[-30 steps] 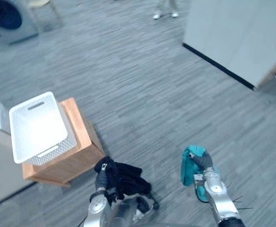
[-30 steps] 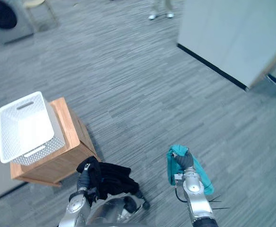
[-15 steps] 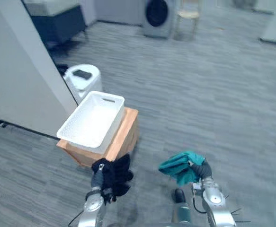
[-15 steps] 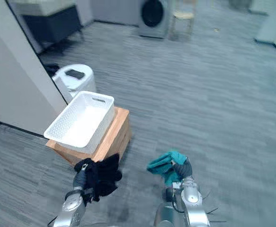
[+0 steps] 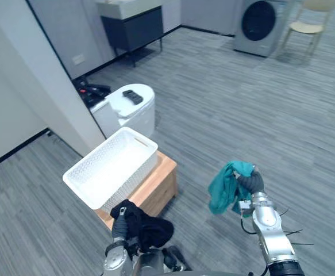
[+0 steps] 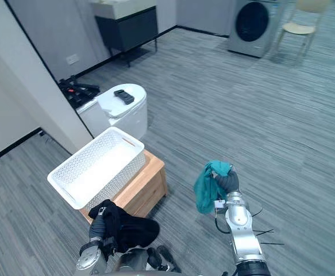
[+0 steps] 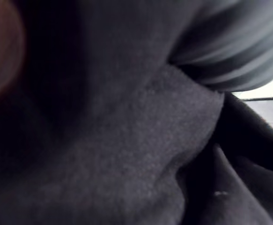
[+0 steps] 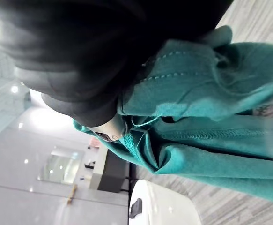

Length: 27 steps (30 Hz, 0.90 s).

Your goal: Tidy the bed and pick cloth on bed and put in laundry

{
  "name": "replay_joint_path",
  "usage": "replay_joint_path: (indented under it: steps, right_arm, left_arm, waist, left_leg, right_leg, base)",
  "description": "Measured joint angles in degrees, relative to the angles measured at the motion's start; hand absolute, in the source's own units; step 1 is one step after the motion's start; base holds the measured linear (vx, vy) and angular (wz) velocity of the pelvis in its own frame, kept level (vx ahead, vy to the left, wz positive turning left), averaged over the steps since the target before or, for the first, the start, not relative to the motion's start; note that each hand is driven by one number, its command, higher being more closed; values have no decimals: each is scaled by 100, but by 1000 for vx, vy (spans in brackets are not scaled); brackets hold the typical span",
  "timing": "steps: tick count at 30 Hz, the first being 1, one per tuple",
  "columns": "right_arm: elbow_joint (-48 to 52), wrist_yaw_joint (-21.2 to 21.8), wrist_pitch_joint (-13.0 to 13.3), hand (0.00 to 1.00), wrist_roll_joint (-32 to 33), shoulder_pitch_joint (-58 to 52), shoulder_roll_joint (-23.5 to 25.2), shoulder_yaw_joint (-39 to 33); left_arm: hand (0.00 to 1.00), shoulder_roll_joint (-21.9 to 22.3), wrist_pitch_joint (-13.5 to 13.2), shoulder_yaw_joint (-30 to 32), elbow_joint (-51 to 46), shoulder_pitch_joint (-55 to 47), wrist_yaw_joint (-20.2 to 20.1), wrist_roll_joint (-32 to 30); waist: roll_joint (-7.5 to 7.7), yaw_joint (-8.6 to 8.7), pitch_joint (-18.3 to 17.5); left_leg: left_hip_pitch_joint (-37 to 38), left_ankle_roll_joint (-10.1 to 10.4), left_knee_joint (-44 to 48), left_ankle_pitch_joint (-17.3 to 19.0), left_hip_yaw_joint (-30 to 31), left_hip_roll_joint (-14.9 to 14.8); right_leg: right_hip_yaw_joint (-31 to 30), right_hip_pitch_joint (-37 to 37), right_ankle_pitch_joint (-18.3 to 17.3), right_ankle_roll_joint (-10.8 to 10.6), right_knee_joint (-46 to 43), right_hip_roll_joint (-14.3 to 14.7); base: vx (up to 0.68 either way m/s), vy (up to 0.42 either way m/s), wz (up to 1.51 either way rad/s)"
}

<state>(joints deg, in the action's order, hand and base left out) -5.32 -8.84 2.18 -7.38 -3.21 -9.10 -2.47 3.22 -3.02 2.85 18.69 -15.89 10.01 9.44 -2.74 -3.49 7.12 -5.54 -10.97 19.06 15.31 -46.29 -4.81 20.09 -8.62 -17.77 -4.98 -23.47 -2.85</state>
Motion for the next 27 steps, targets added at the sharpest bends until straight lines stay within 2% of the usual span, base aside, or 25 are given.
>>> replay_joint_path:
  steps: [1, 2, 3, 5, 6, 7, 8, 9, 10, 11, 12, 16, 17, 18, 19, 22, 23, 25, 27]
  right_arm:
    - [4, 1, 0, 100, -2, 2, 13, 1]
    - [71, 15, 4, 100, -6, 2, 81, 6]
    - [248, 16, 6, 100, -8, -5, 207, 10]
    - [425, 14, 17, 100, -8, -3, 246, -6]
    - [561, 22, 65, 100, -6, -9, 229, 15]
    - [837, 16, 162, 100, -1, -84, 246, -10]
    - [967, 21, 193, 100, 5, -124, 247, -45]
    - [1198, 26, 261, 100, 10, -172, 249, -173]
    - [1452, 9, 294, 100, -9, -171, 250, -348]
    - [2128, -122, 535, 100, 101, -141, 64, -677]
    - [2152, -132, 637, 100, 155, -36, 55, -788]
    - [2445, -234, 643, 100, 263, -22, -14, -852]
    - [2501, -234, 648, 100, 274, 11, -86, -875]
    - [2525, -240, 648, 100, 280, 87, -231, -966]
    - [2527, -260, 644, 100, 280, 287, -468, -1088]
    - [2545, -333, 652, 100, 278, 889, -746, -1151]
    - [2545, -340, 676, 100, 278, 1099, -787, -1239]
    - [2470, -340, 678, 100, 278, 1217, -847, -1250]
    - [2180, -315, 660, 100, 282, 1331, -1032, -1133]
  left_arm:
    - [100, 5, 0, -11, -2, -7, -1, 0]
    - [100, -36, 4, -45, -4, 11, 0, -22]
    - [100, -160, 37, -131, 10, 40, 4, -64]
    - [100, -242, 37, -276, 60, 103, 6, -121]
    - [100, -248, 34, -344, 60, 140, 3, -123]
    - [100, -273, 13, -346, 92, 268, 6, -125]
    - [100, -298, -13, -354, 158, 351, -1, -137]
    - [100, -370, -30, -398, 289, 480, -8, -181]
    - [100, -557, -26, -492, 287, 503, -7, -282]
    - [100, -630, -11, -438, 329, 312, -134, -335]
    - [100, -541, -11, -409, 327, 312, -137, -335]
    - [100, -401, -11, -367, 313, 355, -255, -336]
    - [100, -388, -11, -360, 282, 373, -248, -299]
    - [100, -360, -12, -343, 260, 402, -243, -201]
    - [100, -326, -27, -337, 192, 355, -245, -98]
    - [100, -382, -109, -301, 121, 239, -244, -95]
    - [100, -479, -109, -304, 128, 223, -251, -95]
    - [100, -491, -109, -306, 143, 153, -250, -79]
    - [100, -449, -108, -350, 247, 47, -279, 11]
  waist:
    - [56, 19, -14]
    - [173, 117, -55]
    - [290, 298, -25]
    - [289, 325, -23]
    - [260, 356, -17]
    - [229, 435, -27]
    - [227, 457, -30]
    - [280, 551, -60]
    - [519, 561, -101]
    - [402, 450, -233]
    - [359, 384, -238]
    - [332, 429, -233]
    - [334, 453, -232]
    - [344, 558, -227]
    - [309, 602, -229]
    - [234, 577, -249]
    - [248, 613, -265]
    - [299, 575, -263]
    - [275, 563, -270]
  left_leg:
    - [101, 22, -119, -16, 149, 117]
    - [238, -23, -328, -78, 578, 362]
    - [429, -54, -378, -111, 1142, 563]
    - [679, -32, -463, -124, 1679, 655]
    - [825, -3, -530, -141, 2176, 678]
    - [873, 103, -586, -206, 2885, 653]
    - [865, 148, -608, -236, 3153, 646]
    - [797, 243, -627, -286, 3644, 675]
    - [821, 435, -690, -295, 4095, 846]
    - [734, 901, -550, -90, 4279, 487]
    - [790, 975, -669, -120, 4228, 370]
    - [833, 1006, -665, -130, 4027, 335]
    - [798, 1030, -599, -138, 3835, 329]
    - [706, 1106, -406, -185, 3475, 327]
    - [782, 1159, -312, -229, 2856, 302]
    - [748, 1159, -532, -222, 2701, 393]
    - [771, 1087, -888, -208, 2746, 505]
    - [833, 997, -1116, -247, 2501, 526]
    - [904, 953, -1202, -404, 2382, 533]
  right_leg:
    - [79, 247, 39, -44, -696, -154]
    - [-2, 860, 464, -168, -2290, -519]
    - [-345, 1281, 490, -140, -3356, -742]
    - [-628, 1503, 286, 24, -3427, -829]
    - [-837, 1577, 112, 179, -2925, -772]
    - [-1640, 1709, -41, 282, -1973, -386]
    - [-2155, 1758, -39, 248, -1557, -184]
    - [-3115, 1775, 42, 11, -618, 77]
    - [-3558, 1749, 890, -200, 632, -70]
    - [-3079, 1392, 1896, -291, 1700, -36]
    - [-3102, 1379, 2023, -252, 1797, 80]
    - [-3042, 1215, 2024, -250, 1880, 40]
    - [-2950, 1165, 2023, -251, 1885, -22]
    - [-2734, 1050, 2021, -251, 1889, -151]
    - [-2528, 920, 1992, -265, 1854, -265]
    - [-2407, 882, 1965, -281, 1897, -353]
    - [-2231, 871, 1964, -280, 1998, -460]
    - [-2167, 842, 1968, -277, 2111, -550]
    - [-2127, 739, 1972, -276, 2160, -607]
  base:
    - [422, 21, 167]
    - [477, -52, 207]
    - [577, -87, 247]
    - [430, -151, 199]
    - [436, -234, 228]
    - [406, -253, 242]
    - [348, -297, 269]
    - [372, -375, 253]
    - [724, -661, 310]
    - [657, -589, 196]
    - [496, -430, 92]
    - [74, -54, 1]
    - [-13, 38, 55]
    - [-27, 59, 93]
    - [-44, 87, 93]
    - [-98, 73, 45]
    - [-140, 58, 62]
    - [-101, 7, 46]
    - [-64, -15, 31]
